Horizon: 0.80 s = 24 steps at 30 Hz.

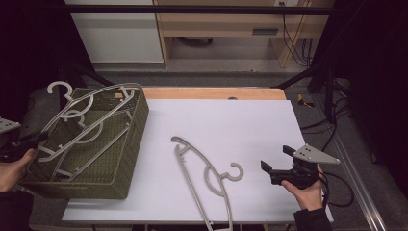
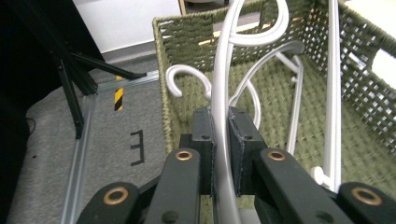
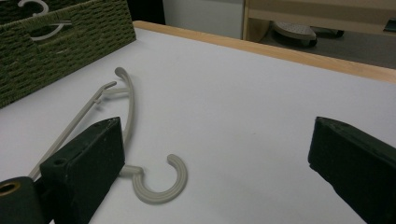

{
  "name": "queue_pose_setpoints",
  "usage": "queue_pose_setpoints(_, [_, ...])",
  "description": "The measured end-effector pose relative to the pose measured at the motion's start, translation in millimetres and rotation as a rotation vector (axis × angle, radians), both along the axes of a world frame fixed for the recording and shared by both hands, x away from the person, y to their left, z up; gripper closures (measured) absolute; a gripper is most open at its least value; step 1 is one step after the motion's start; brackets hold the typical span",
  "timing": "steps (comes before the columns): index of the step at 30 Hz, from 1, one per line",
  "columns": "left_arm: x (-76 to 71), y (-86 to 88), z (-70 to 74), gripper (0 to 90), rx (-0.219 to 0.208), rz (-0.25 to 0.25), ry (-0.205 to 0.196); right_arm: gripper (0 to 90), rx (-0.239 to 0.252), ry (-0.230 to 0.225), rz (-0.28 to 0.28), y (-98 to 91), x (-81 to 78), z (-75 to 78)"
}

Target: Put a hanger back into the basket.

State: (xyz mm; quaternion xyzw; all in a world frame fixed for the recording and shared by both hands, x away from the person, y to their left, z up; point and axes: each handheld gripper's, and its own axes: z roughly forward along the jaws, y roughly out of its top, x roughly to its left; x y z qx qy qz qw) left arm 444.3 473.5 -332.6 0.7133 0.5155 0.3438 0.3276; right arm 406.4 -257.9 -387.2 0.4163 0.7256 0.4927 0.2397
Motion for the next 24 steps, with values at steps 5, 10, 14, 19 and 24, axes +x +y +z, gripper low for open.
queue_pose_setpoints(5, [-2.1, 7.7, -3.6, 82.2, -0.003, 0.005, 0.003, 4.0, -0.001, -0.001, -0.001, 0.6, 0.2, -0.2])
queue_pose_setpoints(10, [-1.4, 12.3, -9.0, 82.2, 0.007, 0.012, 0.018, 4.0, -0.001, 0.004, -0.001, 1.1, 0.4, -0.6])
queue_pose_setpoints(14, [2.4, 8.9, -15.4, 82.2, 0.011, 0.008, 0.03, 4.0, -0.007, 0.003, 0.004, 1.2, 0.9, -1.1])
queue_pose_setpoints(19, [7.5, -0.1, -24.5, 82.1, 0.04, 0.007, 0.044, 4.0, 0.001, 0.005, 0.0, 1.6, 0.4, -0.7])
queue_pose_setpoints(24, [4.4, 0.4, -27.8, 82.1, 0.04, 0.002, 0.056, 4.0, -0.002, 0.003, -0.001, 1.7, 0.5, -0.7])
